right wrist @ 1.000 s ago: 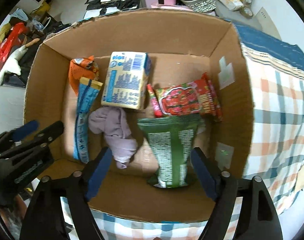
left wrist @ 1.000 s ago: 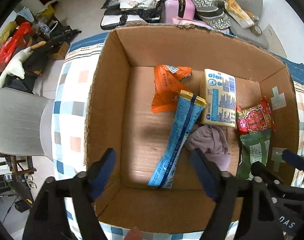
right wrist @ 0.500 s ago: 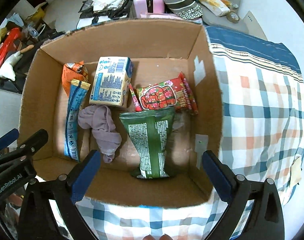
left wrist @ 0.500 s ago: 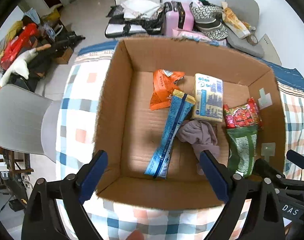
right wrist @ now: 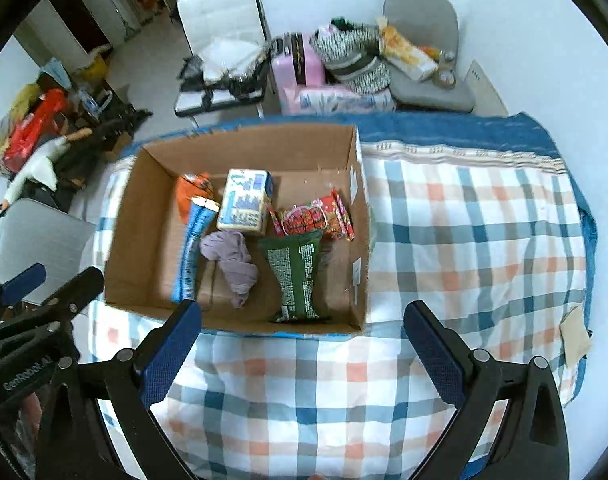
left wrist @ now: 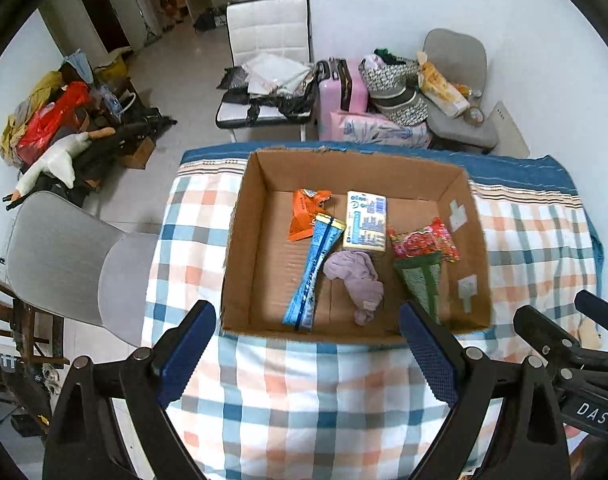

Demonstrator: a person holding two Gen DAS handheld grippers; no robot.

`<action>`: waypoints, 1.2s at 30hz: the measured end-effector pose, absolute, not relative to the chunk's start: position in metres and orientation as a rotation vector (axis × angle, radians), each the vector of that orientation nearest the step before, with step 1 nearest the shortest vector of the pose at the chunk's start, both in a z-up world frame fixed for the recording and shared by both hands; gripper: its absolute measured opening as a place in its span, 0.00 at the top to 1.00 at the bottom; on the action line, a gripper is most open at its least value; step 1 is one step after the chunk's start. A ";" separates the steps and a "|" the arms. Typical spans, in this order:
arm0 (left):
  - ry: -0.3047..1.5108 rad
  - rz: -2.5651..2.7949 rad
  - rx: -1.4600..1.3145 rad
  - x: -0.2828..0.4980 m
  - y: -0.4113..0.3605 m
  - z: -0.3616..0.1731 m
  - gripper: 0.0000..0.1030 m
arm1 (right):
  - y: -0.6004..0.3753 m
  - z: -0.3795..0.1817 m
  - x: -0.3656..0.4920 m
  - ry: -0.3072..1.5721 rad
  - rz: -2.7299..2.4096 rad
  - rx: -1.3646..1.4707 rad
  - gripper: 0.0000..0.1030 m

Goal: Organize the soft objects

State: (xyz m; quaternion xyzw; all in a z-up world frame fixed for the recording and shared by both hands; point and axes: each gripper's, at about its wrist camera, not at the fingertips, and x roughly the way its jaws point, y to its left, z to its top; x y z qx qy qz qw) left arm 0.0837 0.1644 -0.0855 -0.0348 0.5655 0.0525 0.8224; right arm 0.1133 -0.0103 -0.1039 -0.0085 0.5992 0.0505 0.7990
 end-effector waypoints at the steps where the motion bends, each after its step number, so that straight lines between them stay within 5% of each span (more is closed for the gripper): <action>1: 1.197 0.106 -0.075 0.078 0.162 -0.078 0.09 | -0.012 -0.092 0.105 1.266 0.105 -0.023 0.00; 17: 1.083 0.090 -0.098 0.010 0.153 0.012 0.09 | -0.025 0.029 0.014 1.096 0.117 -0.032 0.00; 36: 0.995 0.131 -0.083 -0.018 0.151 0.043 0.09 | -0.037 0.074 -0.015 1.005 0.082 -0.046 0.00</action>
